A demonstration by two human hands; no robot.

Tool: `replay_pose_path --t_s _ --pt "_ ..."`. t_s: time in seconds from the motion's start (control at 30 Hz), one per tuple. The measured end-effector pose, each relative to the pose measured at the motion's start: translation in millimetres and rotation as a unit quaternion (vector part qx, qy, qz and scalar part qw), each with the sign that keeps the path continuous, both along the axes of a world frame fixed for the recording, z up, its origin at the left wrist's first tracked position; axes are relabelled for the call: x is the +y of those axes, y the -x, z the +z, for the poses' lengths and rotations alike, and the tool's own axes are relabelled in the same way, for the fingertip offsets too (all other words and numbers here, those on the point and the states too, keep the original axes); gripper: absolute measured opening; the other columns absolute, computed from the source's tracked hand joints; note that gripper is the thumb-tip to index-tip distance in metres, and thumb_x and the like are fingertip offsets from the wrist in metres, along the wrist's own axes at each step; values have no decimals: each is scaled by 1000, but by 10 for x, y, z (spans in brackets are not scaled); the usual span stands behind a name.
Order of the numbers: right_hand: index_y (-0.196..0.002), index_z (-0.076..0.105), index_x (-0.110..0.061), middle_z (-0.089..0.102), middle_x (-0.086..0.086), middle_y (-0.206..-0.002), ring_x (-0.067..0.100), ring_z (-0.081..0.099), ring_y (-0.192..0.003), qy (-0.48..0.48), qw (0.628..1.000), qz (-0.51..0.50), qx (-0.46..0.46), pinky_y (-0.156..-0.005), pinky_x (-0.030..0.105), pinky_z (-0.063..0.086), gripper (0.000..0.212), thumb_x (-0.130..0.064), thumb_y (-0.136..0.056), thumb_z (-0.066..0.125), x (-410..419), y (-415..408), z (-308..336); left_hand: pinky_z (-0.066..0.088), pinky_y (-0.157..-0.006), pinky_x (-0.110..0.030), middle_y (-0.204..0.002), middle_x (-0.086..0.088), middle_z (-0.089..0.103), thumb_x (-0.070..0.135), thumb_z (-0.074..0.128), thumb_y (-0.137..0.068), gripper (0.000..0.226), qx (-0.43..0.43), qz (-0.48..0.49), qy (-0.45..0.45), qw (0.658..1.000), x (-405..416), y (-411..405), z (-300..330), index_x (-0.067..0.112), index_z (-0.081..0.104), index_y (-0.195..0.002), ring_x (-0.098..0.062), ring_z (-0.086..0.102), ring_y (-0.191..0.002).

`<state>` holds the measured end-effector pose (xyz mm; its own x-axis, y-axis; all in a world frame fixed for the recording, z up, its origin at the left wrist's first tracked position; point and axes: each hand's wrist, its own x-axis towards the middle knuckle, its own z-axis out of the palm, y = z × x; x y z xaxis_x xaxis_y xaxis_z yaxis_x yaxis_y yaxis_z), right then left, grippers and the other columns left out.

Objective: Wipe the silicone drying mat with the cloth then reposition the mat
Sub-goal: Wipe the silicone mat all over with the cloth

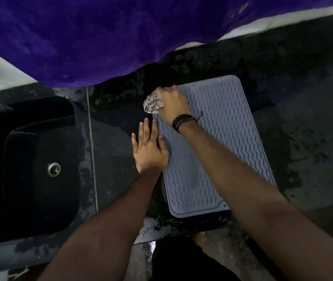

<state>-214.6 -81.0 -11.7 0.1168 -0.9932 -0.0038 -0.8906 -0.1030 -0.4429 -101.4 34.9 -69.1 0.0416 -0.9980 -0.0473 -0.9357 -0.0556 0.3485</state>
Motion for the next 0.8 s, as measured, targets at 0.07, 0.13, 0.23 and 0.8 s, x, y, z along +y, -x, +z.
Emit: replay_pose_path --t_s 0.07,0.13,0.23,0.8 --pt "-116 58 -17 65 7 -113 28 54 -110 17 1000 -17 12 -82 39 52 38 -16 -80 70 -27 227 -48 1 -127 -47 -170 0 12 35 32 -107 57 4 1 -1 1000 1 -6 3 24 23 -162 -17 4 -157" --pt "-112 59 -16 67 9 -110 30 55 -107 31 998 -40 40 -80 39 51 29 -20 -84 66 -92 607 -84 1 -127 -47 -170 0 12 36 32 -107 56 9 1 -3 1000 3 -6 3 25 22 -162 -17 4 -157" --pt "-107 61 -13 67 14 -106 34 58 -102 40 990 -111 75 -80 40 52 25 -28 -88 61 -156 1310 -119 0 -127 -47 -170 0 11 36 32 -107 57 6 2 -1 1000 10 -3 -5 26 22 -162 -16 3 -157" --pt "-115 59 -14 65 9 -112 29 56 -109 24 1000 -4 20 -80 39 55 37 -11 -80 68 25 -49 4 0 -127 -45 -170 1 11 37 30 -104 59 -7 6 -5 1000 -13 0 -32 26 23 -161 -16 4 -157"
